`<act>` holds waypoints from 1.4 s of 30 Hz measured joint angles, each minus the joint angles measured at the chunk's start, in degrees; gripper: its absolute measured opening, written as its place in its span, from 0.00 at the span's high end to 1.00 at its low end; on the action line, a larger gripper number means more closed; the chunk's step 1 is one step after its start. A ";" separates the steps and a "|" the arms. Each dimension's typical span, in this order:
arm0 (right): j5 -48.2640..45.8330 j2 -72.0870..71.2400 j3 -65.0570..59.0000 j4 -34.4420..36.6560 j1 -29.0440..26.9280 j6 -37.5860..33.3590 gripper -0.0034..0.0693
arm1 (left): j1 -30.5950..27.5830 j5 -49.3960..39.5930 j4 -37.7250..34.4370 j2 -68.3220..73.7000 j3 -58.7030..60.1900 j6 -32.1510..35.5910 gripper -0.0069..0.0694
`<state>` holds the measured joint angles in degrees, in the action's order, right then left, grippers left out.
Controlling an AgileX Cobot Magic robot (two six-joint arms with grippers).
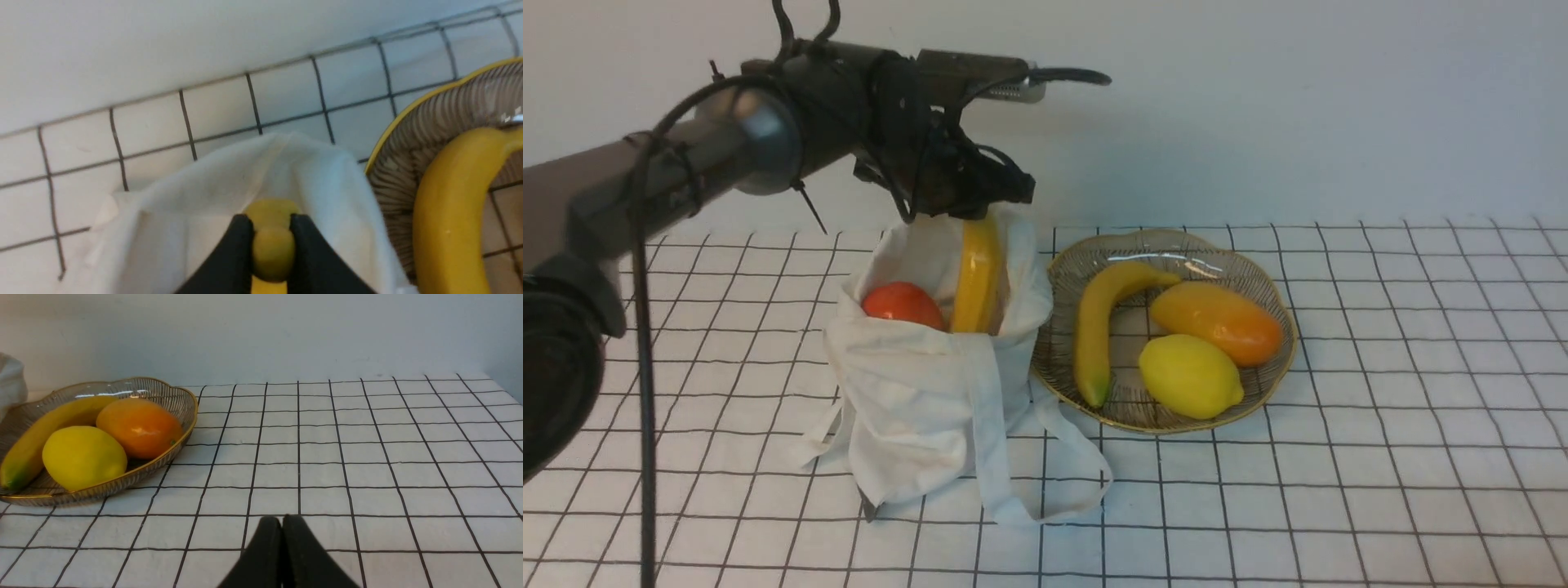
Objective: Take the fruit out of the bag on the white checkered tablecloth and place them on the plate.
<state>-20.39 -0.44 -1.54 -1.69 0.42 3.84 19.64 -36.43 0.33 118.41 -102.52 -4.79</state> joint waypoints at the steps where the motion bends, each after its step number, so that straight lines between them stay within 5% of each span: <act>1: 0.00 0.00 0.00 0.00 0.00 0.00 0.97 | -0.01 0.00 0.40 -2.18 0.00 0.10 0.81; 6: 0.00 0.00 0.00 0.00 0.00 0.00 0.97 | -0.01 0.71 -0.33 -10.15 -0.07 0.37 0.81; 15: 0.00 0.00 0.00 0.00 0.00 0.00 0.97 | 3.93 2.84 -20.16 -11.81 -0.21 1.53 0.81; 22: 0.00 0.00 0.00 0.00 0.00 0.00 0.97 | 9.22 8.80 -24.92 -4.05 -0.21 5.97 0.80; 29: 0.00 0.00 0.00 0.00 0.00 0.00 0.97 | 10.08 13.57 -25.08 2.04 -0.21 6.15 0.57; 34: 0.00 0.00 0.00 0.00 0.00 0.00 0.97 | 10.08 14.11 -24.82 2.77 -0.21 6.37 0.26; 37: 0.00 0.00 0.00 0.00 0.00 0.00 0.97 | 10.08 12.52 -24.54 1.98 -0.21 8.17 0.16; 42: 0.00 0.00 0.00 0.00 0.00 0.00 0.97 | 10.01 2.77 -19.30 -3.75 -0.21 13.03 0.23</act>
<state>-20.39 -0.44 -1.54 -1.69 0.42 3.84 29.66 -33.66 -18.97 114.66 -102.73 8.25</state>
